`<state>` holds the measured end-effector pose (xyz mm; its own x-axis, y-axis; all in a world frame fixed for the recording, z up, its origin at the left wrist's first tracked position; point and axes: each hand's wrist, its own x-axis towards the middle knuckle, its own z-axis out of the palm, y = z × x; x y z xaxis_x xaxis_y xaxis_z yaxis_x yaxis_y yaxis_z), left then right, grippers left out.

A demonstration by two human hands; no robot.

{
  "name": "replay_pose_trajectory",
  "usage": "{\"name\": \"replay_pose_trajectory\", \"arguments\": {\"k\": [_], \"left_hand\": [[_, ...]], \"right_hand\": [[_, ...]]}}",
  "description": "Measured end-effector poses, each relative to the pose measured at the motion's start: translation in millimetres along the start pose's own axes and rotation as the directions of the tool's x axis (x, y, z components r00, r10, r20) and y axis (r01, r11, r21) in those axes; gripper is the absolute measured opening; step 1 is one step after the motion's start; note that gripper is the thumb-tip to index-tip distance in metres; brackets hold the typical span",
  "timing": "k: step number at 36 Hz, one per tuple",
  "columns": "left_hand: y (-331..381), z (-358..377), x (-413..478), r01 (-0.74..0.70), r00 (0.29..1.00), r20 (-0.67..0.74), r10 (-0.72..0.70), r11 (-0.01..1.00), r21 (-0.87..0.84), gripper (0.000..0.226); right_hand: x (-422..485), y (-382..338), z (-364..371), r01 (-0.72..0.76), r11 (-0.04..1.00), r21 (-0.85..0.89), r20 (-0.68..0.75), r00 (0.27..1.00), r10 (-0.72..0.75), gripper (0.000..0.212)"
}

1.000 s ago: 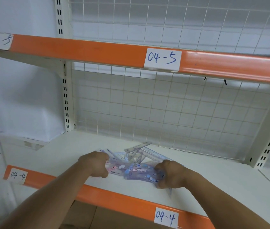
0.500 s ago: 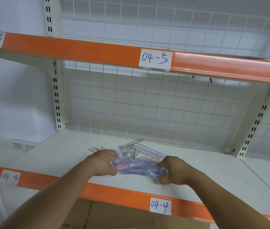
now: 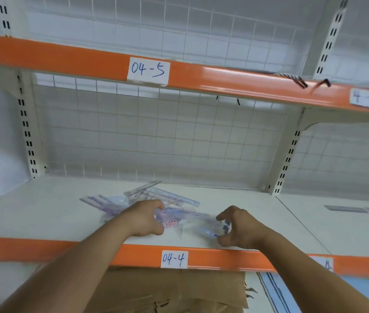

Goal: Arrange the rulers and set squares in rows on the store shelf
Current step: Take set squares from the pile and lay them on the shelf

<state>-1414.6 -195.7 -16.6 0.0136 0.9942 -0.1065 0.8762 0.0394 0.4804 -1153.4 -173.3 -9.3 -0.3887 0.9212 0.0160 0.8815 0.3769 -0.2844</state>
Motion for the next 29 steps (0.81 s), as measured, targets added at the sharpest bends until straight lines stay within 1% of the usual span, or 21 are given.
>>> {"name": "replay_pose_trajectory", "arguments": {"k": [2, 5, 11, 15, 21, 29], "left_hand": [[17, 8, 2, -0.022, 1.0, 0.003, 0.022, 1.0, 0.018, 0.062], [45, 22, 5, -0.042, 0.999, 0.016, 0.042, 0.999, -0.008, 0.062], [114, 60, 2, -0.103, 0.995, 0.009, 0.103, 0.994, -0.023, 0.061], [168, 86, 0, -0.122, 0.992, 0.019, 0.122, 0.992, 0.013, 0.058], [235, 135, 1, -0.143, 0.99, 0.015, 0.142, 0.99, 0.009, 0.058], [311, 187, 10, -0.201, 0.979, 0.045, 0.201, 0.98, 0.004, 0.059]], "right_hand": [[-10, 15, -6, -0.015, 1.0, 0.008, -0.014, 1.0, 0.015, 0.062], [-28, 41, -16, -0.028, 0.999, 0.018, -0.039, 0.999, 0.028, 0.062], [-66, 105, -38, -0.048, 0.999, -0.013, -0.063, 0.997, 0.047, 0.063], [-95, 152, -52, -0.07, 0.997, -0.018, -0.058, 0.996, 0.069, 0.065], [-136, 221, -70, -0.103, 0.995, -0.011, -0.079, 0.992, 0.102, 0.059], [-184, 302, -90, -0.157, 0.987, -0.017, -0.043, 0.987, 0.156, 0.062]]}}
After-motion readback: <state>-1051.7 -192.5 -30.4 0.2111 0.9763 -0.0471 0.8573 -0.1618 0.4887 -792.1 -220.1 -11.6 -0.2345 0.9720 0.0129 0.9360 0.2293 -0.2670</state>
